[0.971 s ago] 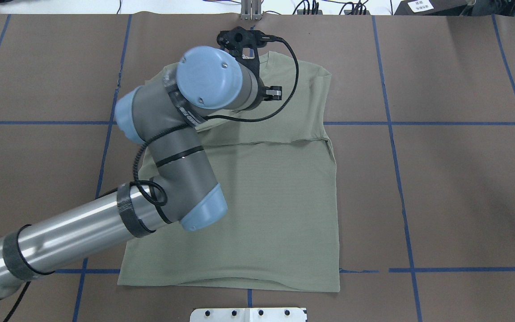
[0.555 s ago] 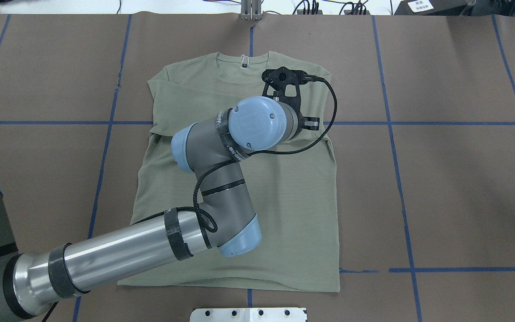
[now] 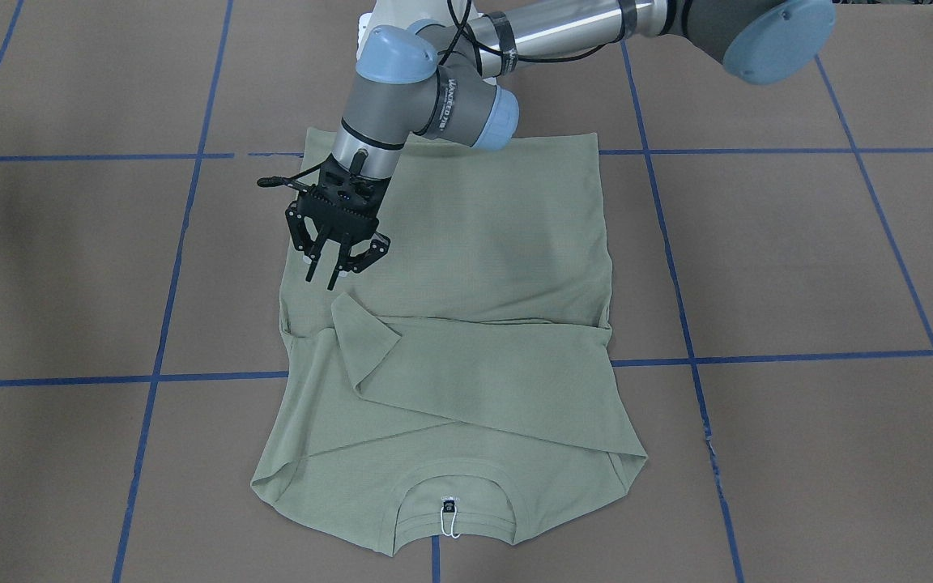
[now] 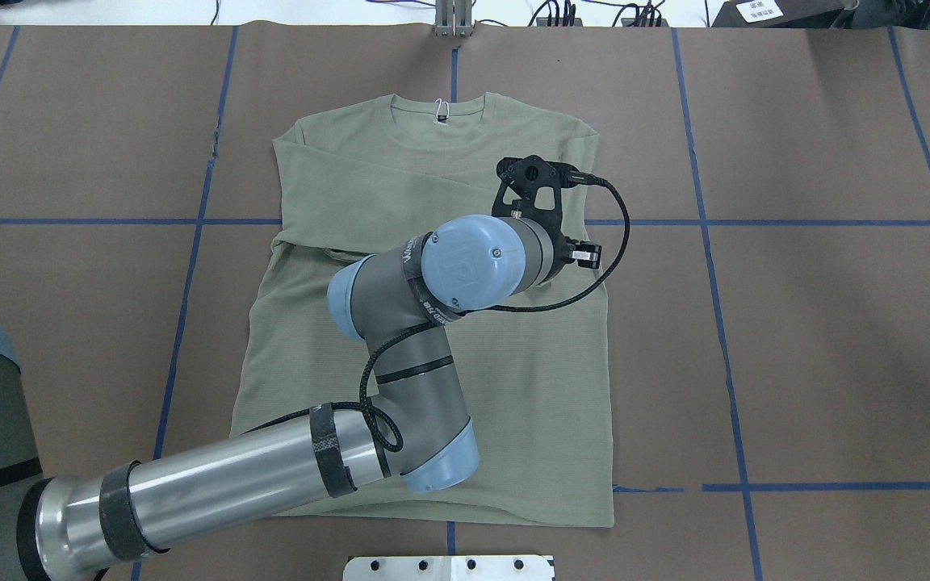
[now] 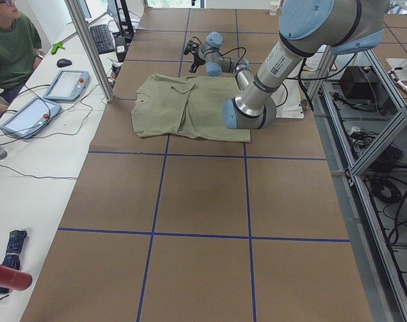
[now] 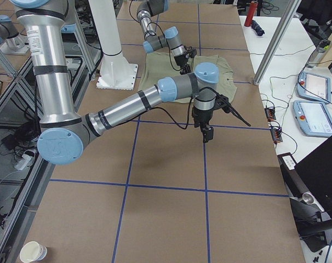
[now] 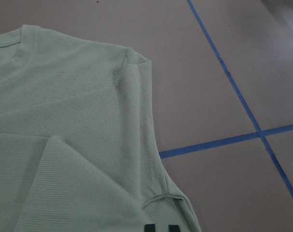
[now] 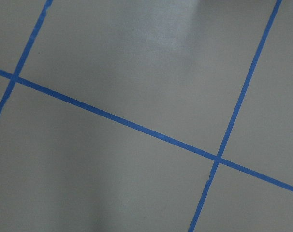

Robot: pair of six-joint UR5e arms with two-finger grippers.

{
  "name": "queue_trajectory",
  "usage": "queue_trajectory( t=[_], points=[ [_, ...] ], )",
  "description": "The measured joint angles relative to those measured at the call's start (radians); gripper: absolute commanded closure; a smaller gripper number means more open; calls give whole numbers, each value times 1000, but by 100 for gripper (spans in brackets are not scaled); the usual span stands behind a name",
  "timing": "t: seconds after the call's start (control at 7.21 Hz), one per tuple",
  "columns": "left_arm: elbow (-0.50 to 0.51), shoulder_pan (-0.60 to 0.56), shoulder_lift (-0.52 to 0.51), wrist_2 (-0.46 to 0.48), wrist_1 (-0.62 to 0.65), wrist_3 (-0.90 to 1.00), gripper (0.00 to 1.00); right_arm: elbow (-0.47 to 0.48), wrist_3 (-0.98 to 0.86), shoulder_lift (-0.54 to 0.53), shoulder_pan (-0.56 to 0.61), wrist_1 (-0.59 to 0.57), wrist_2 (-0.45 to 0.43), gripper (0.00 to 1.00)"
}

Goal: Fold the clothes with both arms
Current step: 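Carry the sleeve with the left gripper across the shirt body, then release the sleeve and lift the left gripper away while the right gripper approaches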

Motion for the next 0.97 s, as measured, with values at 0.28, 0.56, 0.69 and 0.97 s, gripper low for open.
queue_trajectory(
  t=[0.28, 0.56, 0.69, 0.97],
  points=[
    [-24, -44, 23, -89, -9, 20, 0, -2, 40, 40, -11, 4, 1, 0],
    [-137, -141, 96, -224, 147, 136, 0, -8, 197, 128, -84, 27, -1, 0],
    [-215, -201, 126, -278, 283, 212, 0, -17, 285, 159, -134, 72, -2, 0],
    [-381, -341, 229, -417, 471, 385, 0, -49, 509, 236, -252, 156, -17, 0]
  ],
)
